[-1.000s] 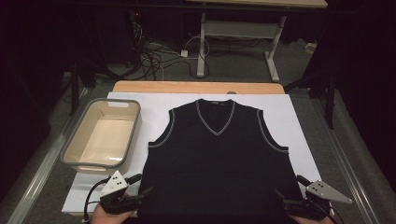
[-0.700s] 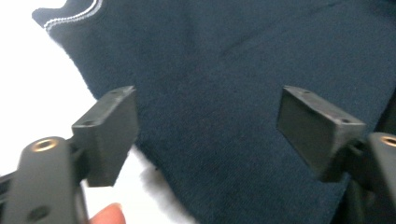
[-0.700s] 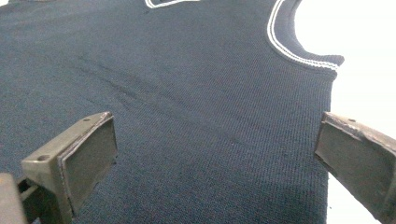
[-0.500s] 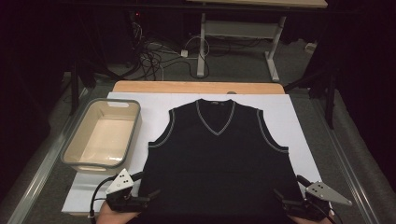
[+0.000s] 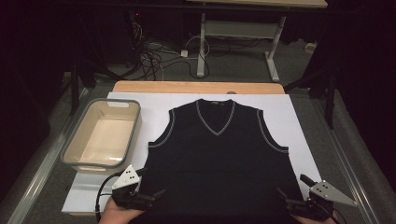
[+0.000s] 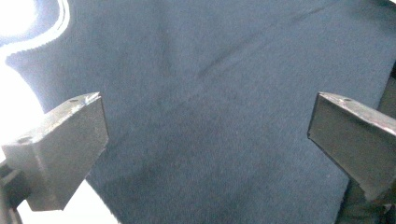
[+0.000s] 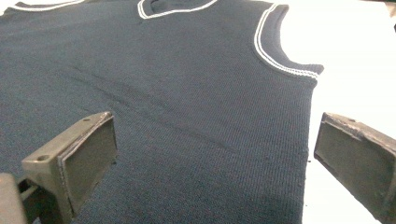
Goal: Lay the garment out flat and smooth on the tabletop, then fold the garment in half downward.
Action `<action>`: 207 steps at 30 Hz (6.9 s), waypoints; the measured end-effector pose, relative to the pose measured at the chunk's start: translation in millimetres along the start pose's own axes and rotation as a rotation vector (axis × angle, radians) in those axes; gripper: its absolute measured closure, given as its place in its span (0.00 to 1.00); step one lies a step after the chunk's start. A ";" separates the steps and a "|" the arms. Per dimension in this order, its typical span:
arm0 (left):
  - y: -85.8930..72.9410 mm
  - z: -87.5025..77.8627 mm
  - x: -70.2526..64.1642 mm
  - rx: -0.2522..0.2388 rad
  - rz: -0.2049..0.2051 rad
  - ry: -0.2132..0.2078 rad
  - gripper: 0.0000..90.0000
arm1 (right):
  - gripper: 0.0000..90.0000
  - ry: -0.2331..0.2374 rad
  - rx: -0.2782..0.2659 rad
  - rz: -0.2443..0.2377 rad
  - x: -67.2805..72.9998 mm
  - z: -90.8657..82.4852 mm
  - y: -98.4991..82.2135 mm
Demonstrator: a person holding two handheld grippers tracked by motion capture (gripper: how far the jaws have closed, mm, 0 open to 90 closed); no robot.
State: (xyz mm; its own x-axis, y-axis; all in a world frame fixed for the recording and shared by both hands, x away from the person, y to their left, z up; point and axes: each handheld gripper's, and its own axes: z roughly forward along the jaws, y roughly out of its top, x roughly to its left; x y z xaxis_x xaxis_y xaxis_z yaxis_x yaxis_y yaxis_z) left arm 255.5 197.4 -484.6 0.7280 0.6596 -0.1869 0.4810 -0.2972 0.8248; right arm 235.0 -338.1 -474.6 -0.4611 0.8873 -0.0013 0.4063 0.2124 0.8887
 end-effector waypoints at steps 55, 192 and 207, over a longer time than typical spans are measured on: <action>105.7 98.4 49.8 0.006 -0.056 0.095 0.00 | 0.03 -0.026 0.038 -0.017 -25.4 110.1 87.2; 107.3 136.5 99.2 0.173 -0.158 0.268 0.84 | 0.93 -0.053 0.264 0.083 -62.2 188.7 96.1; 116.9 101.9 76.2 0.019 -0.149 0.256 0.84 | 0.95 -0.081 0.100 0.035 -47.4 145.7 111.0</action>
State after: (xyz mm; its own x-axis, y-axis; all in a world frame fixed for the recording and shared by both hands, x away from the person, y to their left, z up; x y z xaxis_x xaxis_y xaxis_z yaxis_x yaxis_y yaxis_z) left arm 416.9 142.6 -456.8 0.5027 0.8492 -0.1621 0.5844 -0.1956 0.7876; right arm 416.9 -296.9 -442.6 -0.3820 0.9241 -0.0117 0.4994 0.2171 0.8387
